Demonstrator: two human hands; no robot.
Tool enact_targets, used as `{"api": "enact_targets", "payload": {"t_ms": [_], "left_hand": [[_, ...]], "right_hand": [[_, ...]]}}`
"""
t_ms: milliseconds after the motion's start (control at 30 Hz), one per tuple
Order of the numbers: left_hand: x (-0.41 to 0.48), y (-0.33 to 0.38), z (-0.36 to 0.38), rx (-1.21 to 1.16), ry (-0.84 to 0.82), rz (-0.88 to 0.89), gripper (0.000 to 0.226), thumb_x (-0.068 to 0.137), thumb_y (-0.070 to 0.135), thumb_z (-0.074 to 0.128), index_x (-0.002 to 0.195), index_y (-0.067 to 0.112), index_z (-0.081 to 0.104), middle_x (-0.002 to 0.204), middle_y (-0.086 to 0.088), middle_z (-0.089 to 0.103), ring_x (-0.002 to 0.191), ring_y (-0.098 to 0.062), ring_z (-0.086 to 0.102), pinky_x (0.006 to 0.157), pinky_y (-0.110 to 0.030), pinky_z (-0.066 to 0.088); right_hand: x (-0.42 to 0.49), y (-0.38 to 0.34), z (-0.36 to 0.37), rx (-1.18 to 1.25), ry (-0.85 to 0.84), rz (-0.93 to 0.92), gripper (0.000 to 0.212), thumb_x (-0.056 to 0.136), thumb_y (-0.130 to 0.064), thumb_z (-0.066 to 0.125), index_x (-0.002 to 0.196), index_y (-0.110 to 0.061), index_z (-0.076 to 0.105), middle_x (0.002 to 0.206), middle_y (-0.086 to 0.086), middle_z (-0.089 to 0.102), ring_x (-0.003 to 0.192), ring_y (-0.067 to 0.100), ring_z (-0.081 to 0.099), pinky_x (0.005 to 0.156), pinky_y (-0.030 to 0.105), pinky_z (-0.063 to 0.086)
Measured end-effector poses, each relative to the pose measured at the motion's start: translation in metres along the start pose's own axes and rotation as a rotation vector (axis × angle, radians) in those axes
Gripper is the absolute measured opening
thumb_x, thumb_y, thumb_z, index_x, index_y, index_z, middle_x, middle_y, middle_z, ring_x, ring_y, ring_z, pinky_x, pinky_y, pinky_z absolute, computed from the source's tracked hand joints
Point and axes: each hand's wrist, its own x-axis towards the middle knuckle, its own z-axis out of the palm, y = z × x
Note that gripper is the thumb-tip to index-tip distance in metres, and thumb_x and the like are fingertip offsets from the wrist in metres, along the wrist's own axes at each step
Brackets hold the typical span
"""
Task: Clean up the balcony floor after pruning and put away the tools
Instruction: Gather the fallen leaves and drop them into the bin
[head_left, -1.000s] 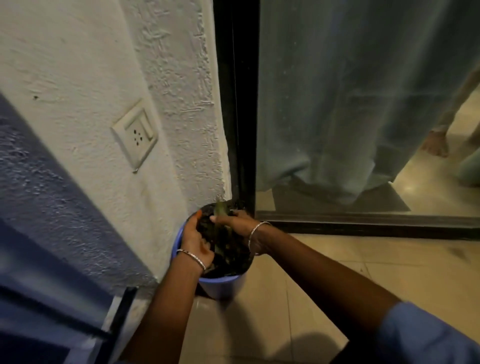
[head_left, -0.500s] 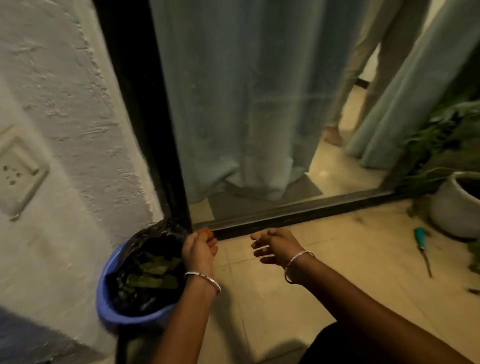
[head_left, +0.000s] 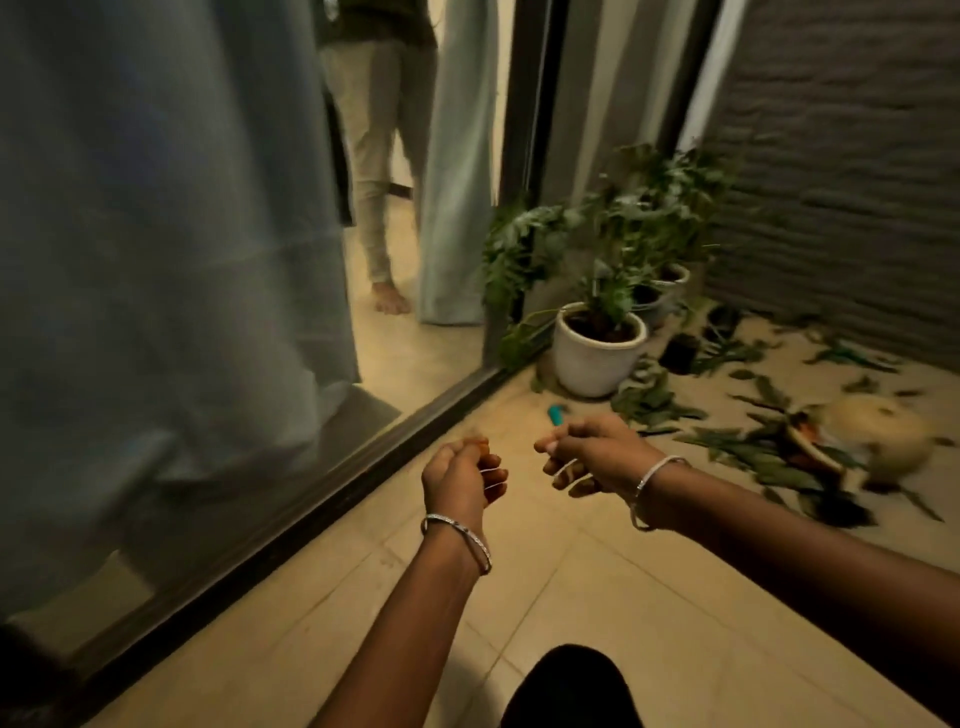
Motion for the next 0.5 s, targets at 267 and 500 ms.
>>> {"api": "enact_targets", "payload": {"t_ms": [267,500], "left_hand": [[-0.011,-0.087,0.135,0.137,-0.209,-0.158,0.015,0.096,0.006,0.049,0.088,0.009,0.062,0.068,-0.006,0.057,0.057,-0.018,0.053,0.058,-0.029,0.047],[-0.022,-0.162,0.226,0.221,-0.252,-0.274,0.010,0.096,0.008,0.050,0.092,0.008,0.060,0.068,-0.006,0.056,0.056,-0.018,0.052,0.057,-0.028,0.046]], "right_hand": [[-0.033,0.066,-0.127,0.276,0.294,0.075,0.017,0.097,-0.006,0.053,0.100,-0.007,0.071,0.076,0.006,0.069,0.060,0.013,0.064,0.055,0.024,0.049],[-0.040,0.103,-0.249,0.553,0.606,-0.043,0.017,0.098,-0.008,0.053,0.100,-0.008,0.070,0.075,0.005,0.069,0.063,0.013,0.063,0.062,0.025,0.053]]}}
